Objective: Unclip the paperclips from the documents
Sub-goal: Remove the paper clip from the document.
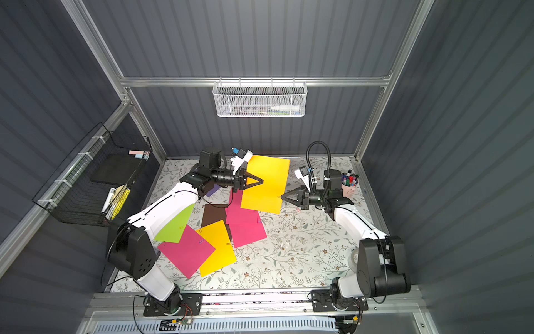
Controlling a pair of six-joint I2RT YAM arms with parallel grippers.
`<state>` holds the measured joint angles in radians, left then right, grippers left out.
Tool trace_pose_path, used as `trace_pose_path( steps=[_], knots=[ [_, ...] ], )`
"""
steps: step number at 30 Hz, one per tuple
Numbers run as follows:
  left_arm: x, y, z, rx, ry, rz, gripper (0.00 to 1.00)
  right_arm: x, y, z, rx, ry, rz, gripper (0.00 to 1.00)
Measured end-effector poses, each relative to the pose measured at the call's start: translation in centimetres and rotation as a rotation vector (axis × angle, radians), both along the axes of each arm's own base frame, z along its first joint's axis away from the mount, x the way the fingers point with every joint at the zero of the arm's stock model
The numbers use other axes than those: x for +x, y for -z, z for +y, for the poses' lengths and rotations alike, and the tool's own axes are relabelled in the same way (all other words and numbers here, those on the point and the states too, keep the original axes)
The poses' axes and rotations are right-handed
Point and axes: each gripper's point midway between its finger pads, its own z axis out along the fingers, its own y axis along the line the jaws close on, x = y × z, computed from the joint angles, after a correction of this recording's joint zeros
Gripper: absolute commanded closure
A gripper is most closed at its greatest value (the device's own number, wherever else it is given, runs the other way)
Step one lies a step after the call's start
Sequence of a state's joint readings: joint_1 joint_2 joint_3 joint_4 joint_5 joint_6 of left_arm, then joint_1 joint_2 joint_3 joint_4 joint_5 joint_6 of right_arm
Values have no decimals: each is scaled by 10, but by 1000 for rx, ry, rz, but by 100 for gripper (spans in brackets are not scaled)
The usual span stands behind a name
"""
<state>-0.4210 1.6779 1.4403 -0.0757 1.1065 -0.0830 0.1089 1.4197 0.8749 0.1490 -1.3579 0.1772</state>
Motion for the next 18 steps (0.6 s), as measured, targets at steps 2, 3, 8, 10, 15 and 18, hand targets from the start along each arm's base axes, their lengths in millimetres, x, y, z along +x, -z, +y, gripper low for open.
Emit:
trace_pose_path(
  steps=[2, 3, 8, 10, 15, 18],
  knots=[
    [1, 0, 1, 1, -2, 1, 100, -1, -1, -1, -1, 1, -8, 100],
    [1, 0, 1, 1, -3, 1, 100, -2, -2, -1, -2, 2, -12, 100],
    [1, 2, 1, 5, -4, 10, 100, -3, 0, -2, -7, 0, -12, 100],
    [0, 2, 1, 7, -4, 14, 100, -4, 1, -2, -8, -2, -11, 99],
    [0, 4, 2, 10, -3, 23, 100, -5, 2, -2, -11, -5, -13, 97],
    [-1, 4, 2, 13, -4, 28, 100, -5, 2, -2, -14, -6, -10, 97]
  ],
)
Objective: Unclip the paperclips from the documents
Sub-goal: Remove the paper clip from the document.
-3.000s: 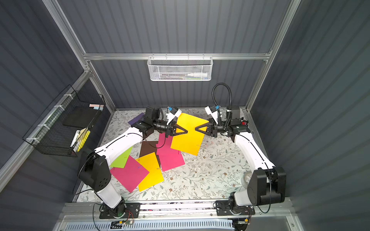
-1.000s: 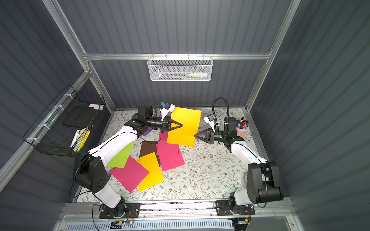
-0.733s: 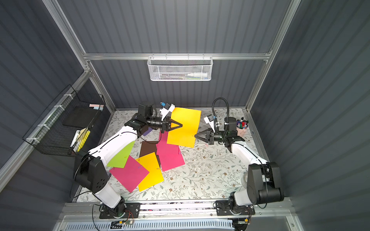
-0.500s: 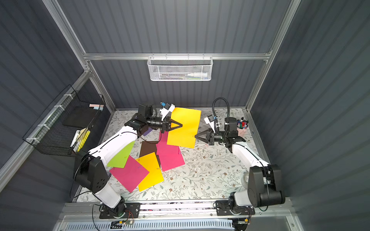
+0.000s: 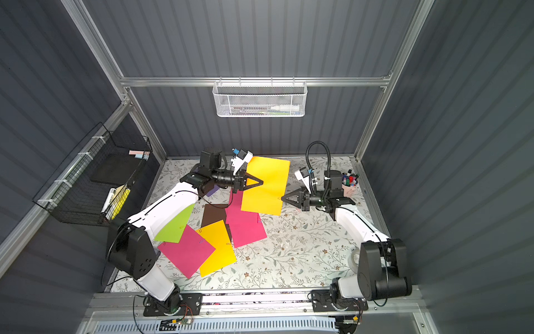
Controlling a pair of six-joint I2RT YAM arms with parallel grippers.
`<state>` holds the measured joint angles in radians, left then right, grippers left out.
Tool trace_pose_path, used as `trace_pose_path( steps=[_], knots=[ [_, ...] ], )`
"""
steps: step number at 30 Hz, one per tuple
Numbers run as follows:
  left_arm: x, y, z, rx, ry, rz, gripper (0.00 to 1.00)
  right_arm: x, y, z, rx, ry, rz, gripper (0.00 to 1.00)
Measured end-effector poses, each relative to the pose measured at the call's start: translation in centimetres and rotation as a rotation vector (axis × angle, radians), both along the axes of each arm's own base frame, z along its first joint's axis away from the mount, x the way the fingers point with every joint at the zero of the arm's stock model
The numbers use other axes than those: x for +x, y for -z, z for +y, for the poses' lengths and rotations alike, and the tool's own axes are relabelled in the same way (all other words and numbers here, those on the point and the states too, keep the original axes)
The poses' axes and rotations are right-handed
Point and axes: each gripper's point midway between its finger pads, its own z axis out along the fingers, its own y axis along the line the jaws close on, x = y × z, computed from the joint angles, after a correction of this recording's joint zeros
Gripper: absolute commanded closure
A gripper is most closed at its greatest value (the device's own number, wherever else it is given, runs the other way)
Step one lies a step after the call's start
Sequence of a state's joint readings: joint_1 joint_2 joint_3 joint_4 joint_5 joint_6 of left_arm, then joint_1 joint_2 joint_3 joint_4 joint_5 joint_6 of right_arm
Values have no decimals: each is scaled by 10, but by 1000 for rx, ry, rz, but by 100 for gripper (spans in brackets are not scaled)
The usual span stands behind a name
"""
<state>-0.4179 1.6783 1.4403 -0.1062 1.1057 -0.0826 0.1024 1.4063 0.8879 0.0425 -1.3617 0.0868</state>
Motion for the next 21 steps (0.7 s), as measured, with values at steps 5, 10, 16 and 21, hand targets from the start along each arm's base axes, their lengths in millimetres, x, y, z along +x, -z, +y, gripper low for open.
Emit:
trace_pose_path(
  steps=[5, 10, 16, 21],
  knots=[
    [0, 1, 0, 2, 0, 4, 100, 1, -1, -2, -3, 3, 0, 97],
    [-1, 2, 0, 6, 1, 7, 100, 0, 0, -3, -5, 5, 6, 96],
    [-1, 2, 1, 11, 4, 1, 100, 1, -1, -4, -8, 5, 10, 93],
    [3, -4, 4, 8, -5, -19, 100, 7, 1, -10, -13, 27, 30, 92]
  ],
)
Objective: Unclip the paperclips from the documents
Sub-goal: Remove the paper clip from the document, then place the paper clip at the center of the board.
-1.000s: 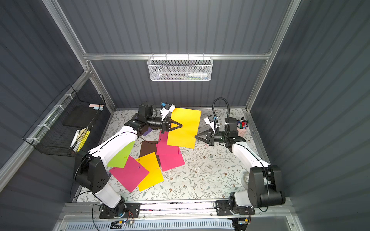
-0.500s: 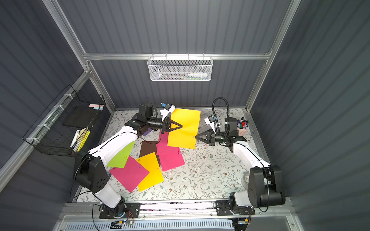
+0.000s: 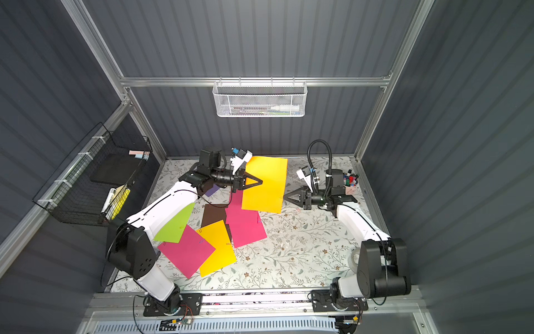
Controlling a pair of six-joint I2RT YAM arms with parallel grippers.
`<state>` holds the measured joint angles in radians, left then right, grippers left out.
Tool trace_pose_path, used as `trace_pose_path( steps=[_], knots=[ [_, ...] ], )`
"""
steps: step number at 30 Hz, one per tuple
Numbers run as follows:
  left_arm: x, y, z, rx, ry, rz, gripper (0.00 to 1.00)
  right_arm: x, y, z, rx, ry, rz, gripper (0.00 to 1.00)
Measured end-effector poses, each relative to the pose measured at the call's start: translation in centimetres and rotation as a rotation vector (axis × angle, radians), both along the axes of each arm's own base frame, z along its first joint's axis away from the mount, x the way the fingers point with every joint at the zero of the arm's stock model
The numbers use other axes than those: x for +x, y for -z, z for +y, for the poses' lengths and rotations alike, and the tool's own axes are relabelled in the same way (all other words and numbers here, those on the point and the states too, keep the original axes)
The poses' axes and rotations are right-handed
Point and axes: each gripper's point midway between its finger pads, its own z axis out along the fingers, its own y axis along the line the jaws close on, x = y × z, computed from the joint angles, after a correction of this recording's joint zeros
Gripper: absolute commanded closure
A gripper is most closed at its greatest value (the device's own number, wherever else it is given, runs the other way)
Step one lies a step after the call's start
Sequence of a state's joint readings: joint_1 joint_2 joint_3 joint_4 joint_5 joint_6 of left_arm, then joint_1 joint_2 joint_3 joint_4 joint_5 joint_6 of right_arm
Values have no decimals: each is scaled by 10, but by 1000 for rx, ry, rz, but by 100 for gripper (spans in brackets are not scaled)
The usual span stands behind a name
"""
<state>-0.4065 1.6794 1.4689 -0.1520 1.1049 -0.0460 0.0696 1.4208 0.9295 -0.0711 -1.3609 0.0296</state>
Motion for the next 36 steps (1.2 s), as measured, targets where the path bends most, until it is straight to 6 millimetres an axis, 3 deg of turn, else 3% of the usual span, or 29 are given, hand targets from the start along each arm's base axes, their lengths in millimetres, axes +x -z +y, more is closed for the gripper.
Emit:
trace_pose_path(
  steps=[9, 12, 16, 21, 25, 31, 36],
  knots=[
    [14, 0, 10, 16, -60, -16, 100, 9, 15, -8, -34, 56, 56, 100],
    [26, 1, 12, 44, -125, -30, 100, 23, 33, -14, -84, 124, 107, 100],
    [56, 8, 28, 81, -264, -50, 100, 49, 84, -28, -182, 252, 275, 100],
    [116, 23, 74, 88, -479, -33, 100, 61, 147, -42, -306, 375, 486, 100],
    [166, 59, 121, 110, -665, 45, 100, 62, 181, -54, -400, 448, 604, 100],
    [214, 122, 193, 159, -884, 172, 100, 65, 203, -71, -515, 535, 671, 94],
    [239, 161, 252, 182, -1049, 239, 100, 71, 211, -82, -588, 588, 697, 74]
  ],
)
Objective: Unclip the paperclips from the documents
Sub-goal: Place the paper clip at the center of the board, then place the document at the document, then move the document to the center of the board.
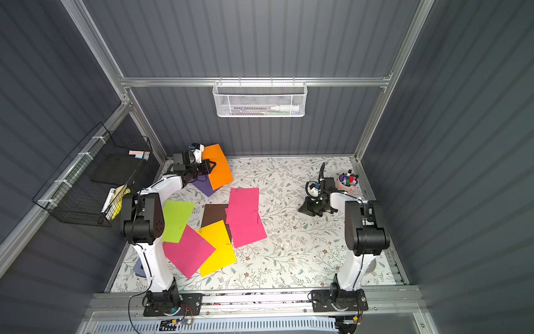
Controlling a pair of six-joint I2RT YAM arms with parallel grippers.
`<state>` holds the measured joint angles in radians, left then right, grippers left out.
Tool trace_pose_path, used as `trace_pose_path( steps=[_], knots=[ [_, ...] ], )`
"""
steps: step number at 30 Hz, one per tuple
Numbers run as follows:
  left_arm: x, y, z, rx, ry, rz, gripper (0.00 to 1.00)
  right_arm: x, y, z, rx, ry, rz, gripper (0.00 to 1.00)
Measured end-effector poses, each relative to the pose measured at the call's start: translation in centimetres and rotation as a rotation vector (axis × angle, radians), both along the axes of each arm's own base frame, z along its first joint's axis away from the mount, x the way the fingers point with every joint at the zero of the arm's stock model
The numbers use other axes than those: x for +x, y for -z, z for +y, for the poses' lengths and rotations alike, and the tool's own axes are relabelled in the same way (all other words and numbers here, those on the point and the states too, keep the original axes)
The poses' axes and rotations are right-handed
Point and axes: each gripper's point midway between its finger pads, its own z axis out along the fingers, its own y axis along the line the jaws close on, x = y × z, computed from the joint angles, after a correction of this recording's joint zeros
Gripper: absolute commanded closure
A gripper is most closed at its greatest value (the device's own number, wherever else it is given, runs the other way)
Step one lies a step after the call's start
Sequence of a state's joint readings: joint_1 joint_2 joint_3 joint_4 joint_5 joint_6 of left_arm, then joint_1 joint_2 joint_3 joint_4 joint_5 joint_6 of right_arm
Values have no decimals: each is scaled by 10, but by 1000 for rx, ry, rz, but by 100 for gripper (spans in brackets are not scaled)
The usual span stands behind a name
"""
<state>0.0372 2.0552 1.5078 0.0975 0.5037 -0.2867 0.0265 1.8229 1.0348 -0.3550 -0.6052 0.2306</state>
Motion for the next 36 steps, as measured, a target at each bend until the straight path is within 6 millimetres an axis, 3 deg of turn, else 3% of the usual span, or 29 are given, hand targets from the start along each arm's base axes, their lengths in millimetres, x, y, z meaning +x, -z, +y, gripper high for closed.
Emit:
trace_pose_path(
  steps=[4, 8, 11, 13, 15, 20, 27, 31, 36],
  knots=[
    [11, 30, 38, 1, -107, 52, 100, -6, 7, -5, -48, 16, 37, 56],
    [14, 52, 64, 25, -204, 99, 97, -13, 9, -3, -97, -6, 58, 48],
    [15, 57, 76, 47, -270, 117, 73, -18, 2, 4, -140, -38, 46, 43],
    [16, 57, 85, 69, -316, 116, 44, -19, -9, 13, -163, -66, 22, 41],
    [16, 59, 94, 91, -360, 121, 26, -16, -21, 25, -176, -100, -11, 40],
    [14, 58, 113, 138, -462, 133, 1, -10, -47, 66, -166, -209, -98, 39],
    [-1, 23, 132, 181, -579, 83, 0, -5, -63, 163, -108, -433, -178, 39],
    [-10, 1, 135, 183, -605, 33, 1, -15, -54, 211, -96, -556, -186, 39],
    [-32, 0, 120, 170, -565, 32, 0, -25, -36, 251, -115, -670, -176, 39]
  ],
)
